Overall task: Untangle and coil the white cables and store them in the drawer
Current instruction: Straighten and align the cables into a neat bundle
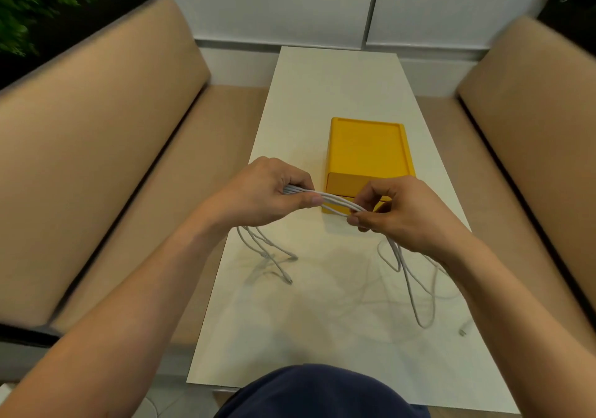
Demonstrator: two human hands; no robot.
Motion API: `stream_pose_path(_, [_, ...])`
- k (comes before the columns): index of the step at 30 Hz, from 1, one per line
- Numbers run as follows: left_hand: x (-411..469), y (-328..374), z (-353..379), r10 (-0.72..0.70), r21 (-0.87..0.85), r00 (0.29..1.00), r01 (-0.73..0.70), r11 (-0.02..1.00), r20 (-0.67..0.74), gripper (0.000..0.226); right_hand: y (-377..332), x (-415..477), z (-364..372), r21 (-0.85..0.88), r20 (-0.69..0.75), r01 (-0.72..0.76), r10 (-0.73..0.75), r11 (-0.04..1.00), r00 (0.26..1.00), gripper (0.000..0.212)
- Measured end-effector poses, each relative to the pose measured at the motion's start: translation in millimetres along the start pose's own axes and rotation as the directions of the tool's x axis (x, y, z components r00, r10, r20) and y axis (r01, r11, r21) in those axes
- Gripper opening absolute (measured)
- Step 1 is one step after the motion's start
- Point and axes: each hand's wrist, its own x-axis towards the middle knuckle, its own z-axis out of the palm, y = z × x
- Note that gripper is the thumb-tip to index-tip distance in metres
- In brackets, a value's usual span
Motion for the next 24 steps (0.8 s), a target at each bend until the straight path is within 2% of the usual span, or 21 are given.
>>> stream_pose_path(3, [-2, -1, -2, 0.004, -0.01, 1.0, -0.004, 1.0, 0.011, 0.021, 0, 0, -4, 0.021, 0.094, -0.002, 0.0, 1.0, 0.996, 0.007])
stream_pose_path(6, [-4, 0, -3, 0.004, -0.036, 1.0, -0.003, 0.999, 0.022, 0.02, 0, -2, -9, -0.045, 0.176, 0.006, 0.002, 0.999, 0.984, 0.007])
stream_pose_path(8, [-5, -1, -4, 0.006, -0.044, 1.0, -0.005, 0.999, 0.029, 0.019, -1, -5, -16, -0.066, 0.176, 0.028, -0.015, 0.997, 0.984, 0.011])
stream_pose_path(13, [-7, 1, -9, 0.041, -0.062, 0.999, -0.04, 0.997, 0.02, 0.022, -1, -9, -29, 0.062, 0.141, 0.076, -0.084, 0.995, 0.986, 0.014])
stream_pose_path(16, [-3, 4, -12, 0.051, -0.093, 0.999, -0.049, 0.995, 0.014, 0.019, -6, -7, -33, 0.05, 0.102, 0.101, -0.106, 0.994, 0.989, 0.019])
stream_pose_path(19, [-1, 8, -15, 0.044, -0.104, 0.999, -0.04, 0.994, 0.03, 0.015, -10, -7, -41, 0.061, 0.068, 0.074, -0.078, 0.995, 0.995, 0.025])
stream_pose_path(21, [-2, 10, -16, 0.048, -0.101, 0.997, -0.042, 0.994, 0.06, 0.017, -12, -6, -39, 0.003, 0.058, 0.059, -0.059, 0.998, 0.997, 0.025])
stream_pose_path(24, [-5, 12, -19, 0.058, -0.137, 0.995, -0.047, 0.989, 0.076, 0.022, -16, -4, -32, -0.209, 0.054, 0.084, -0.074, 0.974, 0.996, 0.03])
